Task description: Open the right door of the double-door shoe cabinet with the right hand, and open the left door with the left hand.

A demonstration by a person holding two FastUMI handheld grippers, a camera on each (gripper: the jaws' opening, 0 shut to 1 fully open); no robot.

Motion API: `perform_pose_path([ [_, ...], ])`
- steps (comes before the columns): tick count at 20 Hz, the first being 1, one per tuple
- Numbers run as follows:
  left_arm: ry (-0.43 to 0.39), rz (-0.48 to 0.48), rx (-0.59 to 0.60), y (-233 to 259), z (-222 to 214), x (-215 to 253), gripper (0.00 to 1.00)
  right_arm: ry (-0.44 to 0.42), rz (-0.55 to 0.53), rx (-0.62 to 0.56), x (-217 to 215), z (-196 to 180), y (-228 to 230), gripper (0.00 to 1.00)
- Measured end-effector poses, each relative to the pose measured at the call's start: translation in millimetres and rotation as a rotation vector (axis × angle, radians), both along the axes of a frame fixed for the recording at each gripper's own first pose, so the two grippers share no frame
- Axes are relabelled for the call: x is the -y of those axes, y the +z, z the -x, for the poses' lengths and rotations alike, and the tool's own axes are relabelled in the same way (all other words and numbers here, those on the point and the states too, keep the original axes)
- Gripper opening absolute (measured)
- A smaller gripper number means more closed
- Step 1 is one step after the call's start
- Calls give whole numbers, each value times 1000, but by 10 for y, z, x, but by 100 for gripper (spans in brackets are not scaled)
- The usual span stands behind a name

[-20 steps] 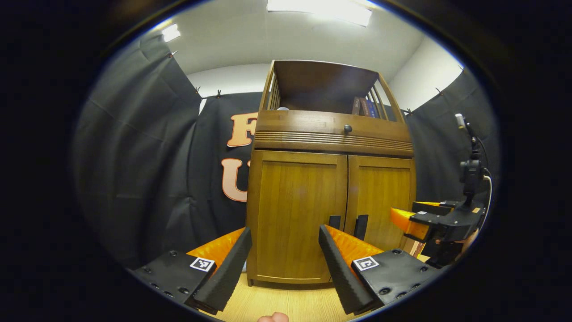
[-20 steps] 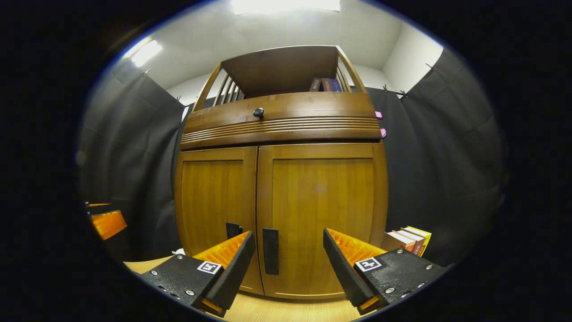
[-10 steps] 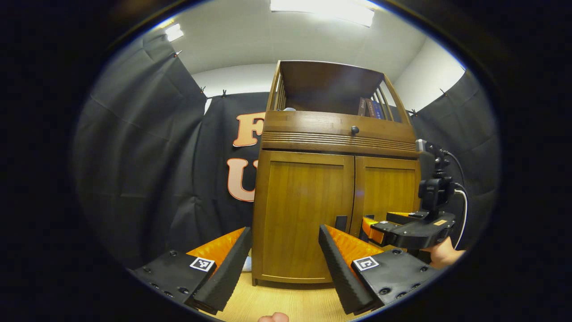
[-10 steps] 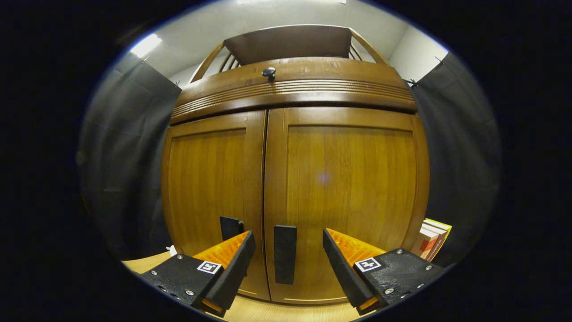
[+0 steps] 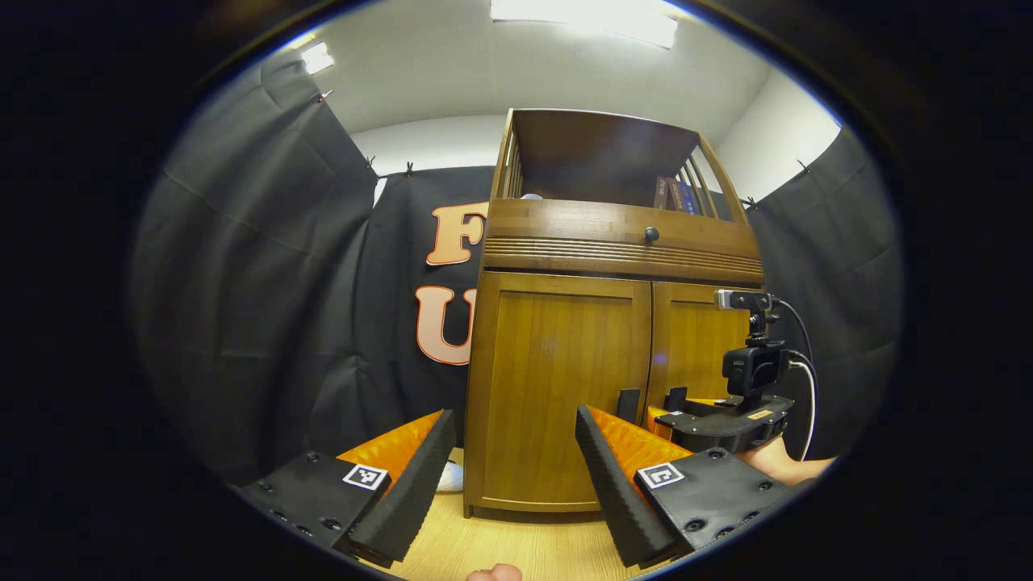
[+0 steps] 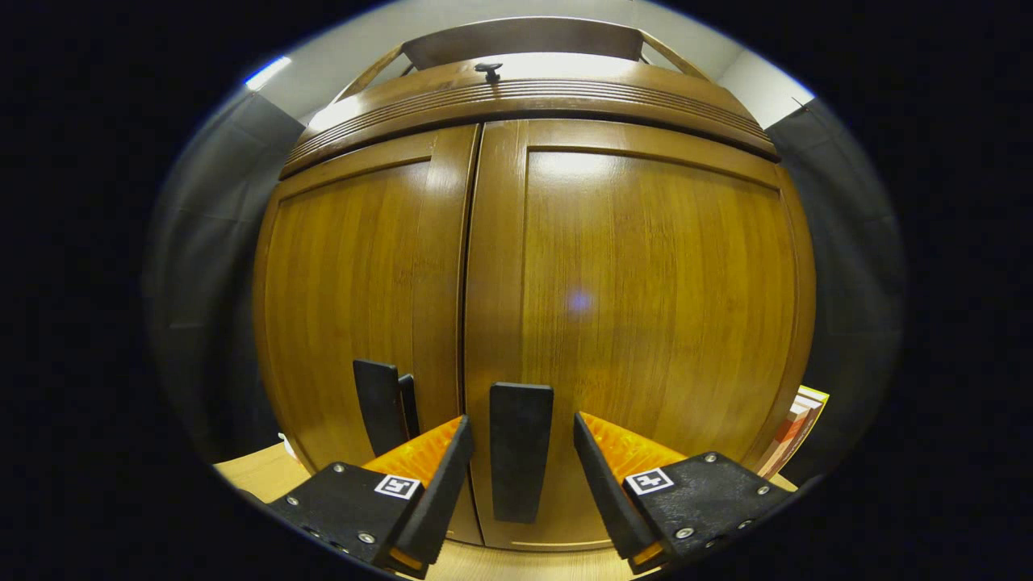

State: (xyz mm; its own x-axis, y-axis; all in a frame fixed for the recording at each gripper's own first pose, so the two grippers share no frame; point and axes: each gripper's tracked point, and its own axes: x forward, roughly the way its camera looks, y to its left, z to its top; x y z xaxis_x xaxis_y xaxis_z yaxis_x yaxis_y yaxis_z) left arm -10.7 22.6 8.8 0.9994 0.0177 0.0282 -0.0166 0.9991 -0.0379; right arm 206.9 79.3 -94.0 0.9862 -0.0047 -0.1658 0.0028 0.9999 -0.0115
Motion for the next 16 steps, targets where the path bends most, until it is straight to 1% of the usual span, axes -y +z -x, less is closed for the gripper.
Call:
perform_pose_path([
  [1, 2, -1, -1, -8, -9, -7, 97, -4, 5, 6, -6, -17, 0, 75],
  [2, 2, -1, -2, -12, -20, -12, 100, -15, 17, 6, 0, -29, -25, 70],
  [3, 4, 0, -3, -25, -15, -22, 97, -26, 34, 17, 16, -17, -27, 67],
  [4, 5, 3, -5, -36, -25, -30, 100, -19, 49, 29, -9, -10, -40, 60],
  [5, 6, 6, -8, -41, -34, -38, 100, -2, 64, 44, -48, -5, -40, 57],
  [6, 5, 8, -12, -49, -46, -31, 97, -5, 73, 52, -28, 3, -54, 54],
  [7, 2, 10, -16, -66, -47, -18, 100, -7, 64, 51, -31, 3, -70, 51],
  [8, -1, 12, -18, -70, -50, -5, 96, -10, 34, 44, -18, 13, -75, 42],
  [9, -4, 14, -19, -75, -51, 11, 96, -5, -10, 36, 2, 13, -93, 34],
  [10, -8, 19, -22, -80, -56, 29, 96, 5, -53, 30, 7, 2, -100, 33],
  [11, -13, 26, -23, -85, -47, 56, 96, 10, -63, 31, 3, -8, -93, 31],
  [13, -27, 39, -25, -87, -28, 112, 97, 12, -26, 21, -2, -32, -98, 21],
  [14, -32, 41, -25, -82, -14, 141, 94, 9, -22, 13, -8, -34, -104, 21],
  [16, -34, 39, -25, -77, 25, 150, 100, 11, -51, 1, -9, -28, -117, 17],
])
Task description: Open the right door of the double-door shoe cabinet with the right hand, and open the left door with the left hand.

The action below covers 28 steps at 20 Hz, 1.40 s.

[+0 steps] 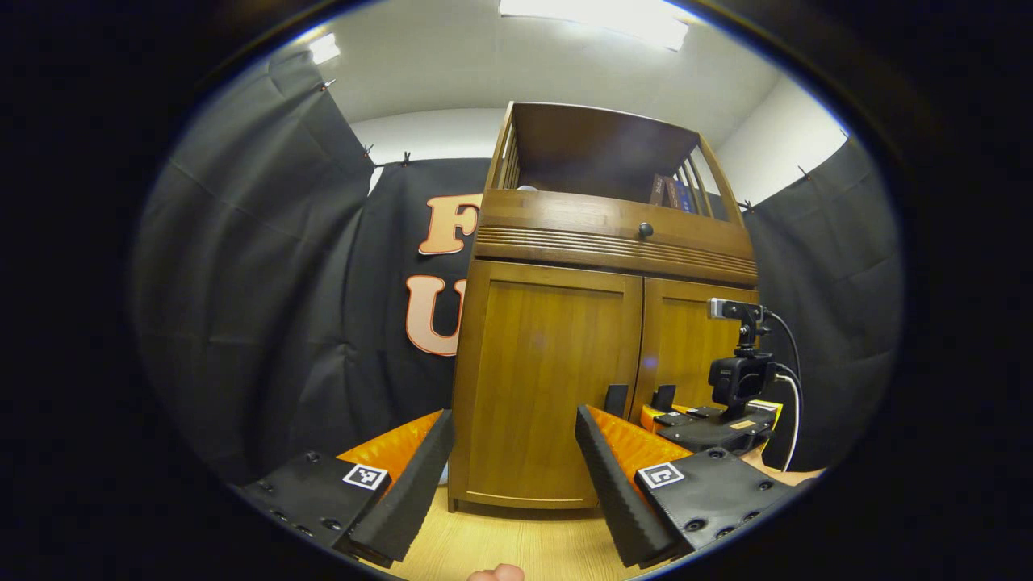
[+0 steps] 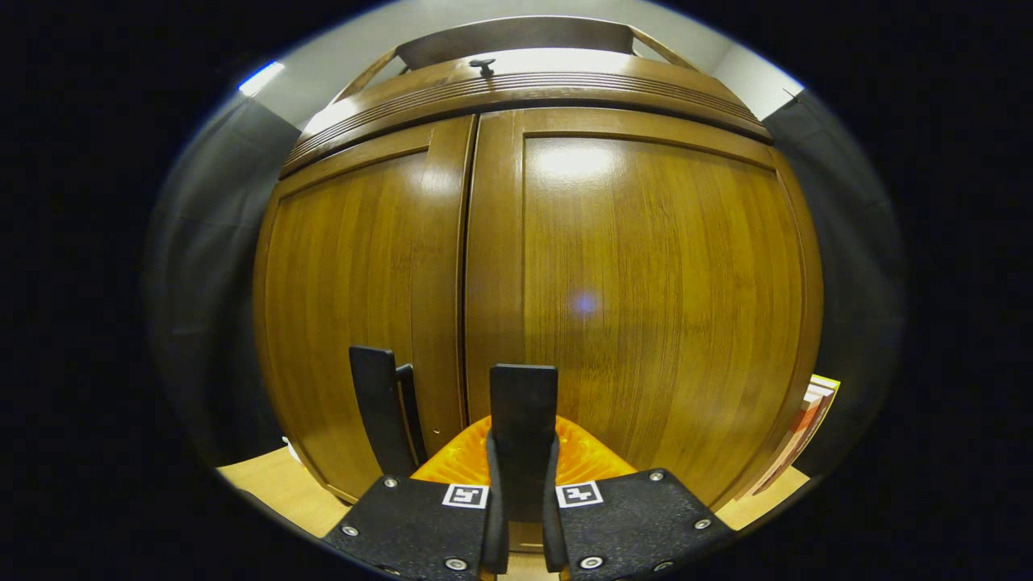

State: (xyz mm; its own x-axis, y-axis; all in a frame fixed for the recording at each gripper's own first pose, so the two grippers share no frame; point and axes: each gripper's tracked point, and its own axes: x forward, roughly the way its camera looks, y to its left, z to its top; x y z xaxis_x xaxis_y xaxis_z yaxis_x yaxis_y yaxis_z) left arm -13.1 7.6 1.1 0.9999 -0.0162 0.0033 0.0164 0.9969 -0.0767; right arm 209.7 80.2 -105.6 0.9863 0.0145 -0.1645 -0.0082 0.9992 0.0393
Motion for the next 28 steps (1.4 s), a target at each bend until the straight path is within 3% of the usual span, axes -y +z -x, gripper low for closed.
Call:
perform_pose_path([
  [3, 3, -5, -9, -60, 106, 6, 100, 16, 1, -3, -17, 6, 0, 16],
  [5, 17, -19, -6, -53, 152, -20, 93, 23, 12, -3, -2, 31, 6, 16],
  [7, 29, -26, 0, -33, 191, -37, 94, 31, 7, 0, -11, 72, 18, 16],
  [8, 32, -27, 0, -21, 205, -38, 95, 38, 5, -1, -14, 109, 22, 21],
  [9, 34, -27, -1, -37, 218, -21, 96, 45, 2, -4, -18, 149, 25, 16],
  [14, 30, -26, -6, -48, 299, 67, 97, 78, -8, -5, -34, 283, 45, 16],
  [16, 23, -25, -12, -63, 295, 91, 97, 89, -20, -3, -43, 353, 57, 21],
  [17, 18, -24, -14, -61, 300, 105, 97, 94, -27, -2, -47, 391, 63, 16],
  [28, -84, -29, -21, -128, 255, 726, 94, 140, -48, -16, 5, 685, 102, 16],
])
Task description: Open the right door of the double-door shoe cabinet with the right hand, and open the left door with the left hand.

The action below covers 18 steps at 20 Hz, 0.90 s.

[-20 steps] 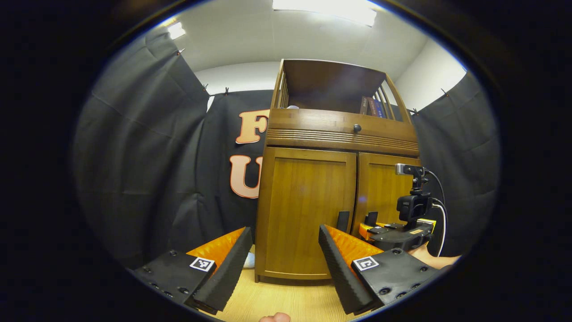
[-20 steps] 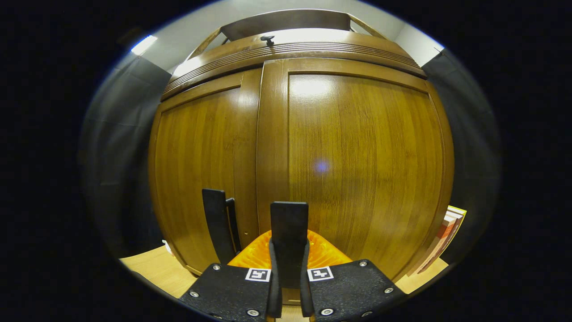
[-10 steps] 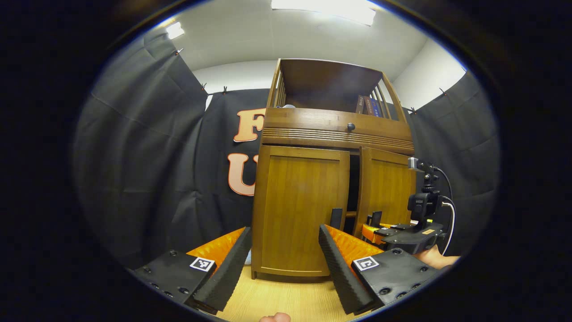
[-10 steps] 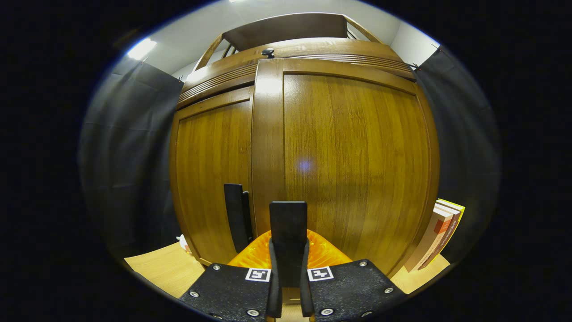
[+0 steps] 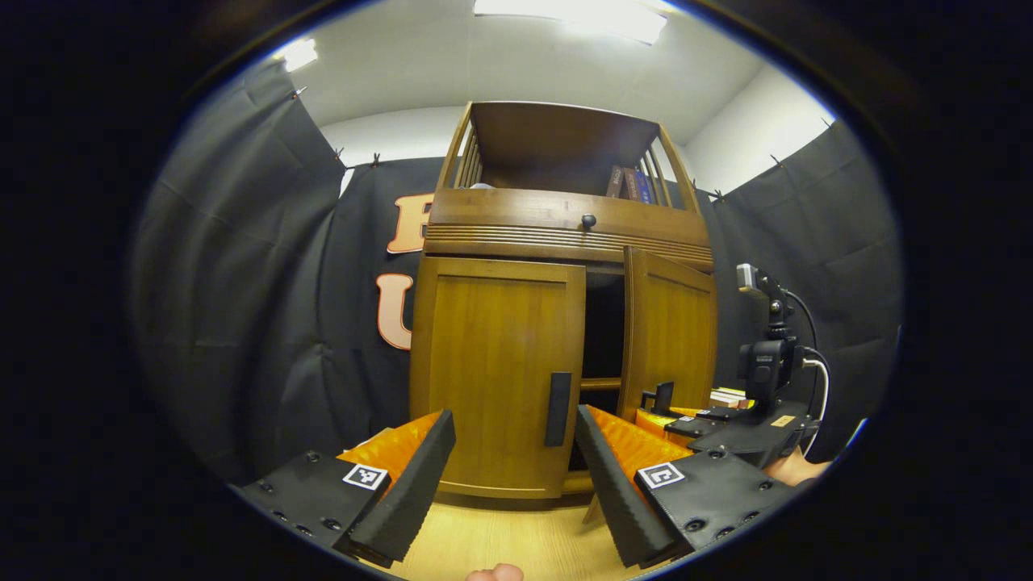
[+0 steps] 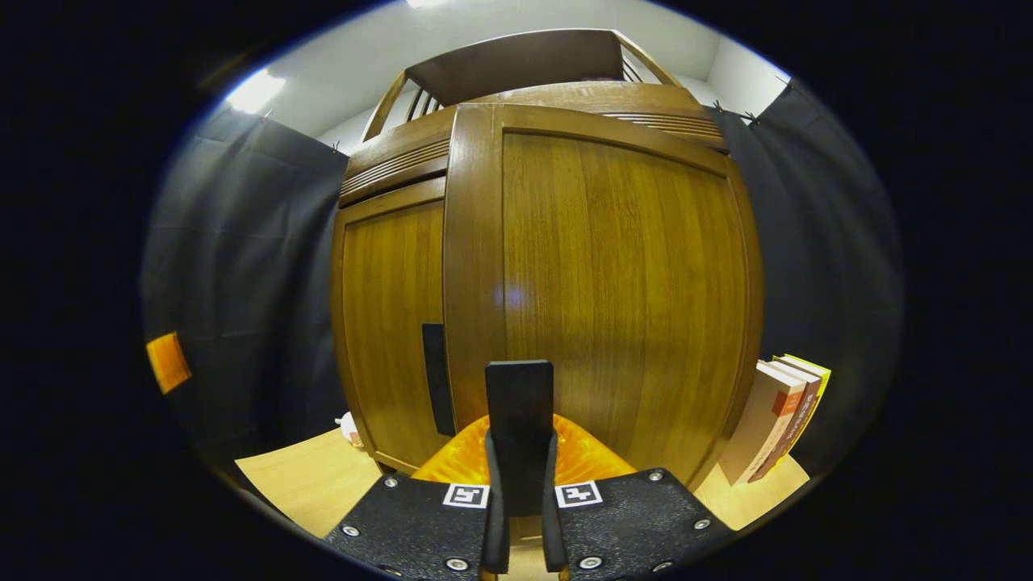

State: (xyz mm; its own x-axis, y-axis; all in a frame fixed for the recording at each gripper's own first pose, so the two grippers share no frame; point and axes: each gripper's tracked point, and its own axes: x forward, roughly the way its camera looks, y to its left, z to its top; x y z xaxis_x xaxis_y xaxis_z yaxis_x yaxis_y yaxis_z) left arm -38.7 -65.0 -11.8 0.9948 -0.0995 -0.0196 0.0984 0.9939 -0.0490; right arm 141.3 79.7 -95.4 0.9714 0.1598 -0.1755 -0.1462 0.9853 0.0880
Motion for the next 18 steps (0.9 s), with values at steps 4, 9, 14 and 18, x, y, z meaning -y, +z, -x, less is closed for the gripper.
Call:
perform_pose_path([
  [4, -2, 5, -8, -33, 19, 106, 94, 11, 2, -10, 93, 196, 13, 16],
  [9, -15, 5, -29, -117, 30, 238, 94, -20, 14, -16, 272, 411, 45, 15],
  [14, -27, 5, -44, -196, -10, 292, 94, -82, 25, -23, 528, 592, 66, 10],
  [18, -32, -7, -49, -231, -85, 309, 93, -141, 51, -32, 740, 693, 51, 15],
])
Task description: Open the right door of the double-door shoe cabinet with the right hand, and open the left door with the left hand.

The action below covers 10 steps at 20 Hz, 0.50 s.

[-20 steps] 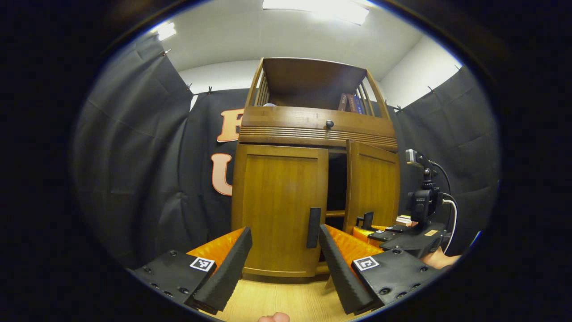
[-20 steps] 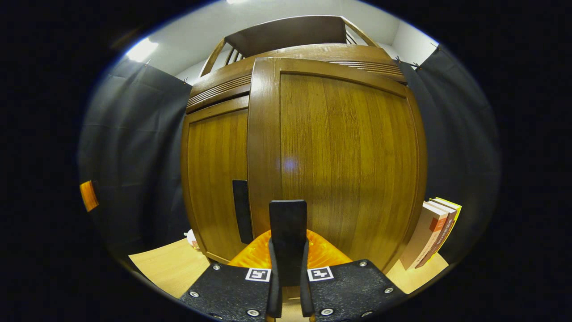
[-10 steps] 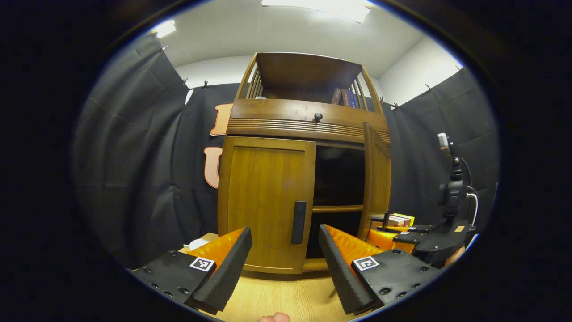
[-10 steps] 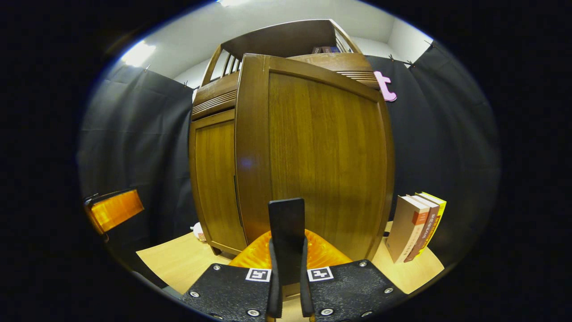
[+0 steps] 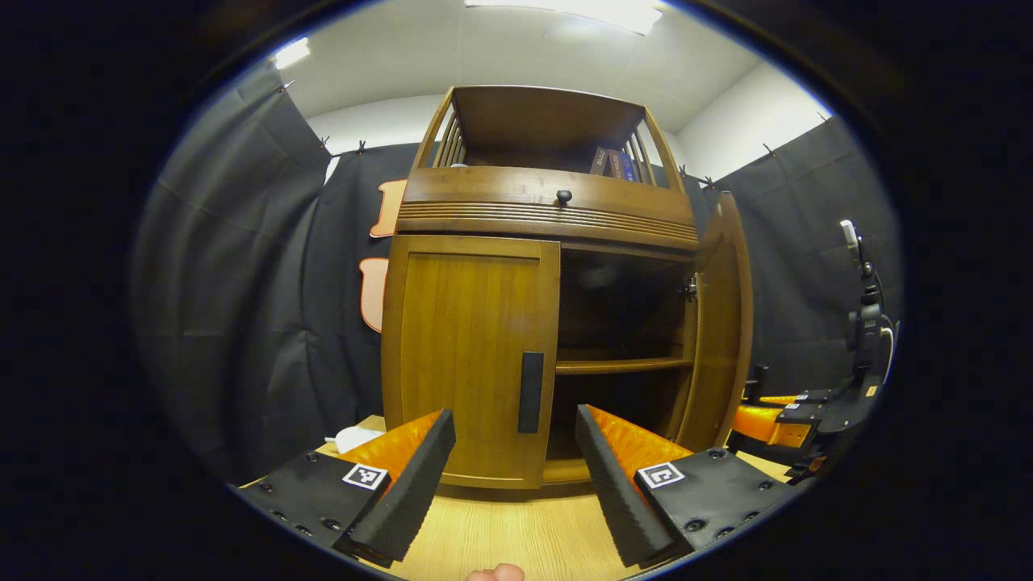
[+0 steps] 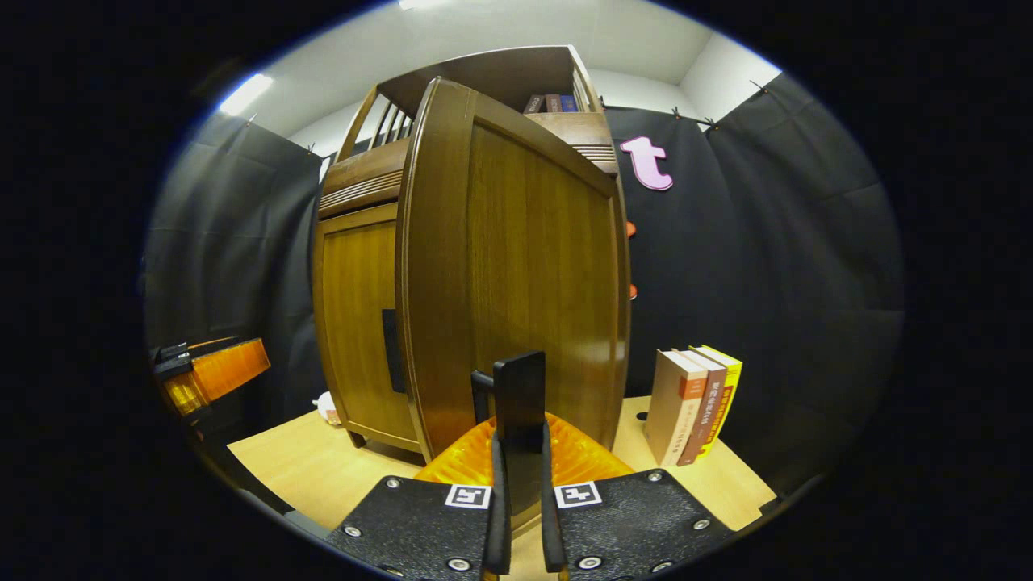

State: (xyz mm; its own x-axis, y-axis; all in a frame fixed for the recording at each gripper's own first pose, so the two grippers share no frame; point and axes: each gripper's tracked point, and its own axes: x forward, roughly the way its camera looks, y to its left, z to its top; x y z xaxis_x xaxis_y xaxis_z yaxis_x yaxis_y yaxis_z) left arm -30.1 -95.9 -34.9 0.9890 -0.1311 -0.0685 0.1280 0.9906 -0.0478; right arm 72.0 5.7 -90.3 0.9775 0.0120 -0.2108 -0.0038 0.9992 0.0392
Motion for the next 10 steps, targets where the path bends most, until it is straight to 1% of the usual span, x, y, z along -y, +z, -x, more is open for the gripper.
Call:
perform_pose_path([
  [5, -15, 4, -11, -75, -48, 69, 93, -119, 37, -27, 439, 125, -37, 14],
  [6, -14, 3, -13, -82, -57, 76, 93, -154, 44, -12, 530, 156, 29, 13],
  [7, -18, 5, -14, -97, -64, 90, 93, -178, 52, -21, 634, 138, -8, 12],
  [8, -23, 7, -14, -96, -80, 113, 93, -199, 55, -9, 733, 153, 2, 3],
  [10, -30, 7, -13, -110, -93, 147, 93, -200, 25, -3, 853, 158, 2, 0],
])
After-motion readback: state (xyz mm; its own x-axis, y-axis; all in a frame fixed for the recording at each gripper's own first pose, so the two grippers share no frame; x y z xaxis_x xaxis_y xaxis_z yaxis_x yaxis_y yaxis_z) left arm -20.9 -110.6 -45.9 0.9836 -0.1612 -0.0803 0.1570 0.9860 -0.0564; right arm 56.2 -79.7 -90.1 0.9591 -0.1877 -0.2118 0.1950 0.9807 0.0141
